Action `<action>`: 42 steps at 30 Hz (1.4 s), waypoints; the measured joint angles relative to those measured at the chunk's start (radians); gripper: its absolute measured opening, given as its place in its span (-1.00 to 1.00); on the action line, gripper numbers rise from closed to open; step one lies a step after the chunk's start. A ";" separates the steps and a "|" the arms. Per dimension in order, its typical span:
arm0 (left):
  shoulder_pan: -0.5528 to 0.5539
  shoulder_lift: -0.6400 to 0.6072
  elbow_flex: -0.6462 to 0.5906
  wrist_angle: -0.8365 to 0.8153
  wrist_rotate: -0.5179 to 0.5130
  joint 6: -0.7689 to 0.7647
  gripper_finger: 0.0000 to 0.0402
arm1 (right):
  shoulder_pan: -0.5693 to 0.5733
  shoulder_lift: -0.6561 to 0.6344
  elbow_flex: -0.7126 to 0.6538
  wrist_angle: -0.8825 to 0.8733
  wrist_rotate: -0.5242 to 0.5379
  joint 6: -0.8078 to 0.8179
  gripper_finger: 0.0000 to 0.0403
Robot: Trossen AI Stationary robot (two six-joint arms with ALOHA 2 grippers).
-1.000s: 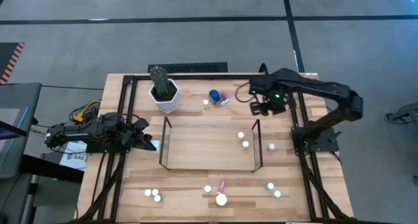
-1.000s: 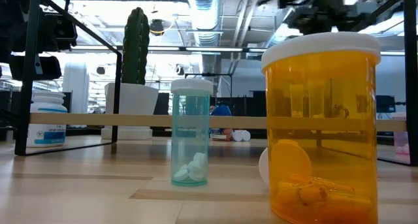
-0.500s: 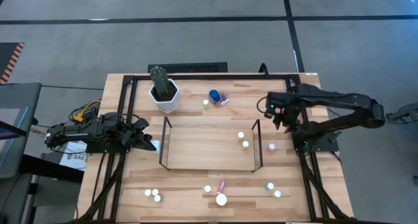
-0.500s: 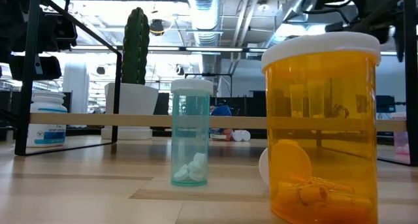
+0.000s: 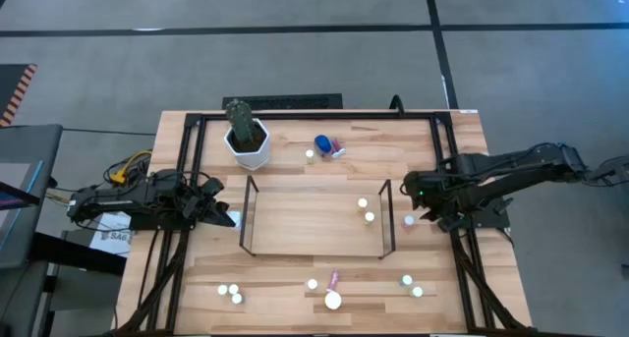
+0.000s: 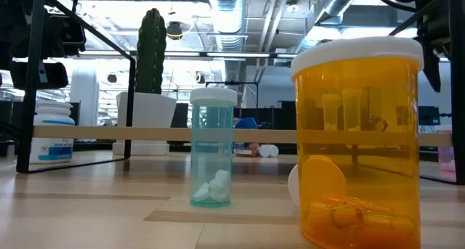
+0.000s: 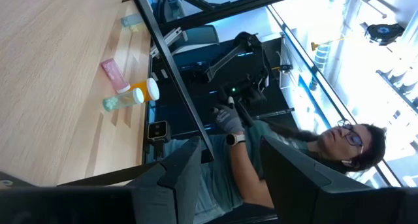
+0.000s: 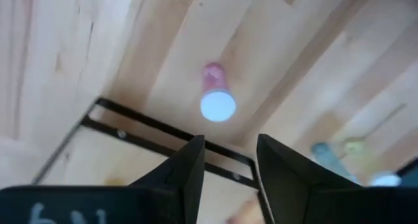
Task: Pick and place medicine bottles onto shelf by color
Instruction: Put the pink pill bottle on the shelf
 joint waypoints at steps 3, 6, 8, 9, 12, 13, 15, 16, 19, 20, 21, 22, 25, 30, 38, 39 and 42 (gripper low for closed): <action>0.000 0.000 0.000 0.000 0.000 0.000 -0.28 | 0.059 0.022 -0.015 0.044 0.033 0.125 -0.17; 0.000 0.000 0.000 0.000 0.000 0.000 -0.28 | 0.110 0.056 -0.017 0.075 0.058 0.252 -0.16; 0.000 0.000 0.000 0.000 0.000 0.000 -0.28 | 0.140 0.086 -0.018 0.091 0.074 0.339 -0.16; 0.000 0.000 0.000 0.000 0.000 0.000 -0.28 | 0.153 0.099 -0.018 0.097 0.075 0.358 -0.15; 0.000 0.000 0.000 0.000 0.000 0.000 -0.28 | 0.169 0.135 -0.018 0.106 0.095 0.364 -0.15; 0.000 0.000 0.000 0.000 0.000 0.000 -0.28 | 0.169 0.143 -0.018 0.113 0.097 0.365 -0.15; 0.000 0.000 0.000 0.000 0.000 0.000 -0.28 | 0.162 0.155 -0.018 0.126 0.098 0.365 -0.15; 0.000 0.000 0.000 0.000 0.000 0.000 -0.28 | 0.157 0.157 -0.018 0.130 0.098 0.365 -0.15; 0.000 0.000 0.000 0.000 0.000 0.000 -0.28 | 0.144 0.159 -0.018 0.134 0.099 0.365 -0.14; 0.000 0.000 0.000 0.000 0.000 0.000 -0.28 | 0.139 0.159 -0.018 0.133 0.098 0.365 -0.12; 0.000 0.000 0.000 0.000 0.000 0.000 -0.28 | 0.136 0.159 -0.018 0.130 0.098 0.365 -0.10; 0.000 0.000 0.000 0.000 0.000 0.000 -0.28 | 0.134 0.159 -0.018 0.126 0.098 0.365 -0.07; 0.000 0.000 0.000 0.000 0.000 0.000 -0.28 | 0.134 0.159 -0.018 0.114 0.096 0.365 0.07; 0.000 0.000 0.000 0.000 0.000 0.000 -0.28 | 0.135 0.159 -0.018 0.096 0.077 0.365 0.33; 0.000 0.000 0.000 0.000 0.000 0.000 -0.28 | 0.142 0.159 -0.076 0.136 0.097 0.356 0.47; 0.000 0.000 0.000 0.000 0.000 0.000 -0.28 | 0.142 0.159 -0.090 0.161 0.096 0.361 0.47; 0.000 0.000 0.000 0.000 0.000 0.000 -0.28 | 0.140 0.159 -0.121 0.208 0.098 0.361 0.47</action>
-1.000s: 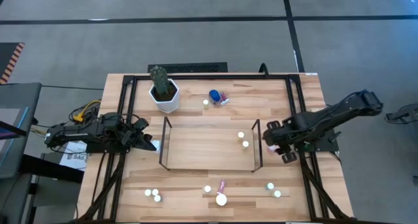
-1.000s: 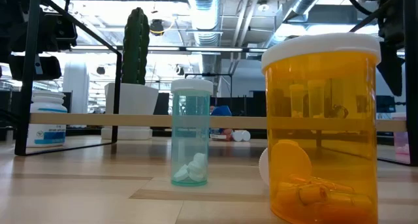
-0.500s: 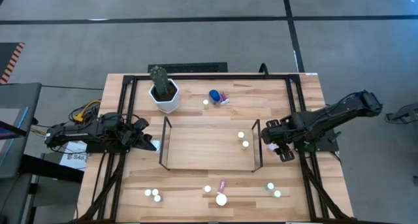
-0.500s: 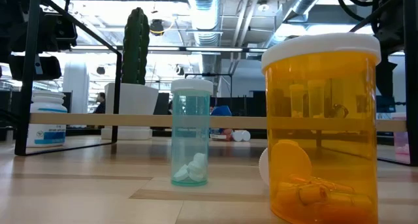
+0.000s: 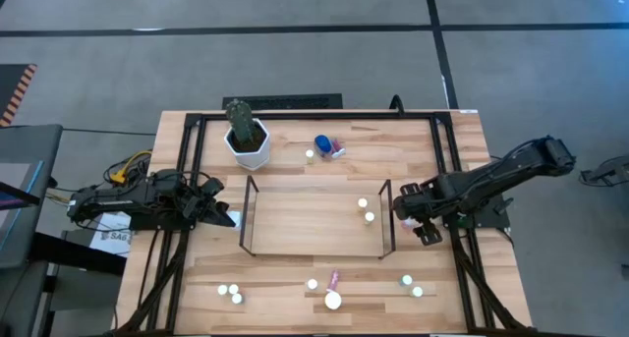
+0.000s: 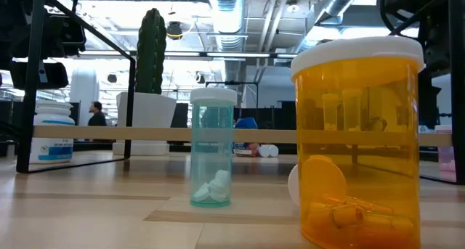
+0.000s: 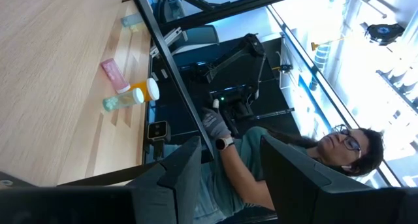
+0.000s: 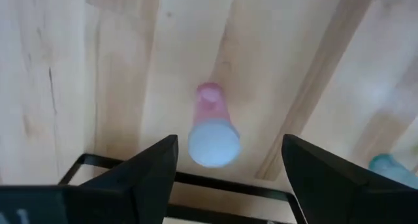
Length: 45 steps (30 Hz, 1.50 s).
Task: Pick and place medicine bottles onto shelf by color
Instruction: Put the pink pill bottle on the shelf
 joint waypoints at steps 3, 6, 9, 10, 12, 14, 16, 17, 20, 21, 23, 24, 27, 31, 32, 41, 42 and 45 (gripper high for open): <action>0.000 0.000 0.000 0.000 0.000 0.000 -0.28 | 0.000 0.000 -0.021 0.023 0.006 -0.002 0.47; 0.000 0.000 0.000 0.000 0.000 0.000 -0.28 | 0.000 0.000 -0.043 0.042 0.013 -0.003 0.47; 0.000 0.000 0.000 0.000 0.000 0.000 -0.28 | 0.000 0.000 -0.063 0.076 0.027 -0.004 0.47; 0.000 0.000 0.000 0.000 0.000 0.000 -0.28 | 0.000 0.000 -0.067 0.086 0.031 -0.004 0.47; 0.000 0.000 0.000 0.000 0.000 0.000 -0.28 | 0.000 0.000 -0.069 0.096 0.035 -0.004 0.46; 0.000 0.000 0.000 0.000 0.000 0.000 -0.28 | 0.000 0.000 -0.069 0.097 0.036 -0.005 0.43; 0.000 0.000 0.000 0.000 0.000 0.000 -0.28 | 0.000 0.000 -0.069 0.095 0.036 -0.005 0.38; 0.000 0.000 0.000 0.000 0.000 0.000 -0.28 | 0.000 0.000 -0.069 0.094 0.036 -0.006 0.35; 0.000 0.000 0.000 0.000 0.000 0.000 -0.28 | 0.000 0.000 -0.069 0.091 0.036 -0.007 0.24; 0.000 0.000 0.000 0.000 0.000 0.000 -0.28 | 0.000 0.000 -0.069 0.091 0.036 -0.007 0.19; 0.000 0.000 0.000 0.000 0.000 0.000 -0.28 | 0.000 0.000 -0.069 0.090 0.036 -0.007 0.07; 0.000 0.000 0.000 0.000 0.000 0.000 -0.28 | 0.000 0.000 -0.069 0.090 0.036 -0.007 0.00; 0.000 0.000 0.000 0.000 0.000 0.000 -0.28 | 0.000 0.000 -0.069 0.090 0.036 -0.007 -0.22; 0.000 0.000 0.000 0.000 0.000 0.000 -0.28 | 0.000 -0.001 -0.068 0.089 0.035 -0.007 -0.47; 0.000 0.000 0.000 0.000 0.000 0.000 -0.28 | 0.000 -0.001 -0.068 0.089 0.035 -0.007 -0.50; 0.000 0.000 0.000 0.000 0.000 0.000 -0.28 | -0.011 -0.028 -0.069 0.078 0.108 -0.030 -0.32; 0.000 0.000 0.000 0.000 0.000 0.000 -0.28 | -0.020 -0.038 -0.068 0.075 0.112 -0.031 -0.29; 0.000 0.000 0.000 0.000 0.000 0.000 -0.28 | -0.057 -0.065 -0.052 0.019 0.132 -0.056 -0.29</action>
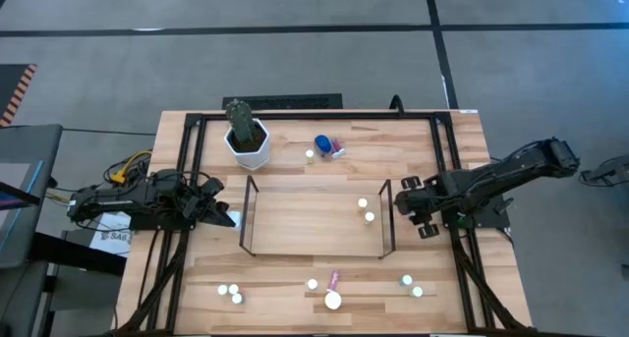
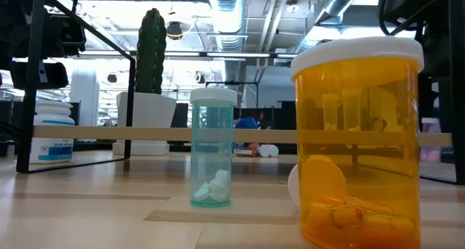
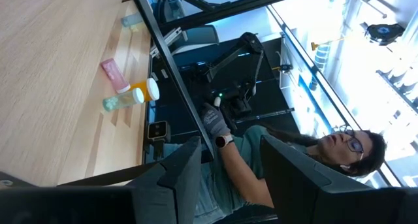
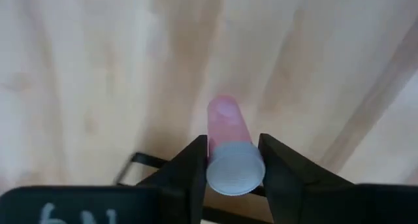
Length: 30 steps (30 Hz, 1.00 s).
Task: Pick and place medicine bottles onto shelf by color
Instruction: Put the pink pill bottle on the shelf
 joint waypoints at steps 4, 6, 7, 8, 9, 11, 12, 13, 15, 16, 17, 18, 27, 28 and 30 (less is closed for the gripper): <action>0.000 0.000 0.000 0.000 0.000 0.000 -0.28 | -0.079 -0.029 0.060 -0.133 0.057 -0.057 -0.39; 0.000 0.000 0.000 0.000 0.000 0.000 -0.28 | -0.128 -0.039 0.104 -0.199 0.107 -0.104 -0.44; 0.000 0.000 0.000 0.000 0.000 0.000 -0.28 | -0.157 -0.045 0.127 -0.226 0.134 -0.133 -0.46; 0.000 0.000 0.000 0.000 0.000 0.000 -0.28 | -0.187 -0.049 0.154 -0.250 0.155 -0.166 -0.47; 0.000 0.000 0.000 0.000 0.000 0.000 -0.28 | -0.218 -0.051 0.181 -0.269 0.176 -0.207 -0.47; 0.000 0.000 0.000 0.000 0.000 0.000 -0.28 | -0.288 -0.051 0.237 -0.296 0.192 -0.303 -0.46; 0.000 0.000 0.000 0.000 0.000 0.000 -0.28 | -0.323 -0.050 0.266 -0.303 0.192 -0.361 -0.45; 0.000 0.000 0.000 0.000 0.000 0.000 -0.28 | -0.361 -0.045 0.296 -0.304 0.191 -0.430 -0.44; 0.000 0.000 0.000 0.000 0.000 0.000 -0.28 | -0.428 -0.029 0.354 -0.303 0.188 -0.578 -0.43; 0.000 0.000 0.000 0.000 0.000 0.000 -0.28 | -0.456 -0.018 0.384 -0.304 0.185 -0.654 -0.42; 0.000 0.000 0.000 0.000 0.000 0.000 -0.28 | -0.482 -0.006 0.416 -0.304 0.185 -0.727 -0.42; 0.000 0.000 0.000 0.000 0.000 0.000 -0.28 | -0.505 0.007 0.449 -0.304 0.183 -0.800 -0.42; 0.000 0.000 0.000 0.000 0.000 0.000 -0.28 | -0.578 0.194 0.777 -0.324 0.072 -1.541 -0.42; 0.000 0.000 0.000 0.000 0.000 0.000 -0.28 | -0.569 0.222 0.812 -0.334 0.063 -1.628 -0.42; 0.000 0.000 0.000 0.000 0.000 0.000 -0.28 | -0.543 0.284 0.884 -0.364 0.050 -1.786 -0.41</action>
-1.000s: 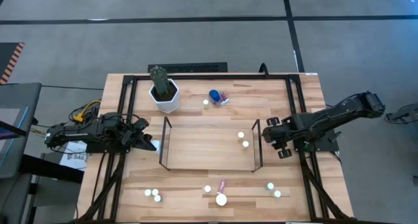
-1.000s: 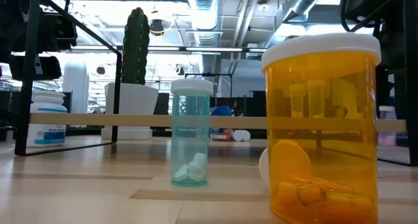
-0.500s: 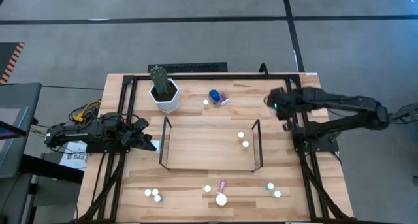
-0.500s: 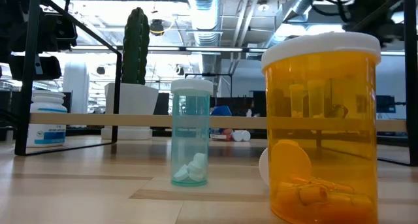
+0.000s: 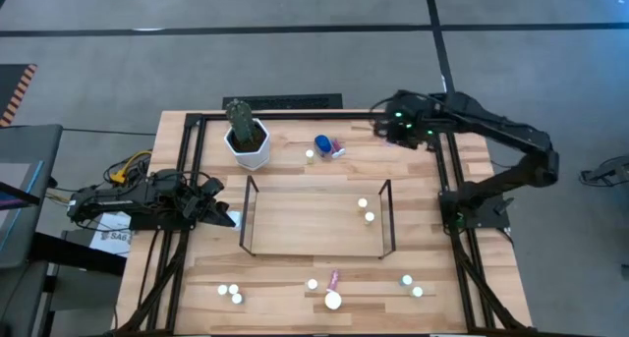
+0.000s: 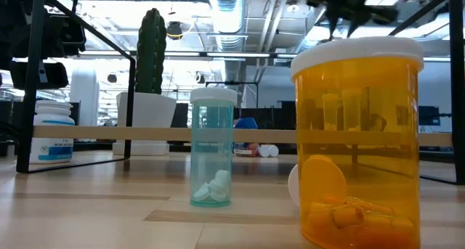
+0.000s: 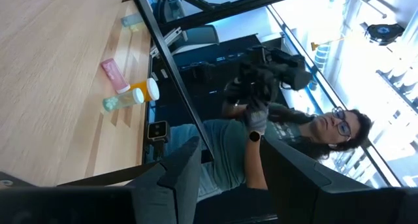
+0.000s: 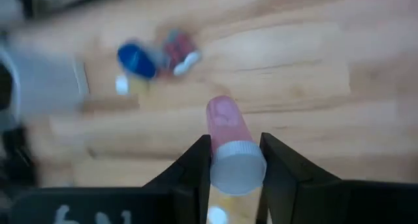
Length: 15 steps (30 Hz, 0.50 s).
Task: Pick and place medicine bottles onto shelf by color
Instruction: Put the pink pill bottle on the shelf
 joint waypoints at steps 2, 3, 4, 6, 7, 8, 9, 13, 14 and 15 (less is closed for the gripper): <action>0.000 0.000 0.000 0.000 0.000 0.000 -0.28 | 0.033 0.064 0.074 -0.038 -0.001 -0.135 -0.41; 0.000 0.000 0.000 0.000 0.000 0.000 -0.28 | 0.050 0.095 0.112 -0.058 -0.001 -0.197 -0.41; 0.000 0.000 0.000 0.000 0.000 0.000 -0.28 | 0.069 0.125 0.148 -0.075 -0.001 -0.257 -0.41; 0.000 0.000 0.000 0.000 0.000 0.000 -0.28 | 0.109 0.188 0.217 -0.118 0.000 -0.375 -0.41; 0.000 0.000 0.000 0.000 0.000 0.000 -0.28 | 0.131 0.219 0.249 -0.137 0.000 -0.431 -0.41; 0.000 0.000 0.000 0.000 0.000 0.000 -0.28 | 0.153 0.247 0.279 -0.156 0.000 -0.484 -0.41; 0.000 0.000 0.000 0.000 0.000 0.000 -0.28 | 0.174 0.275 0.306 -0.177 0.000 -0.530 -0.41; 0.000 0.000 0.000 0.000 0.000 0.000 -0.28 | 0.254 0.379 0.399 -0.229 0.000 -0.666 -0.41; 0.000 0.000 0.000 0.000 0.000 0.000 -0.28 | 0.271 0.399 0.417 -0.236 0.000 -0.686 -0.41; 0.000 0.000 0.000 0.000 0.000 0.000 -0.28 | 0.286 0.421 0.434 -0.242 0.000 -0.699 -0.41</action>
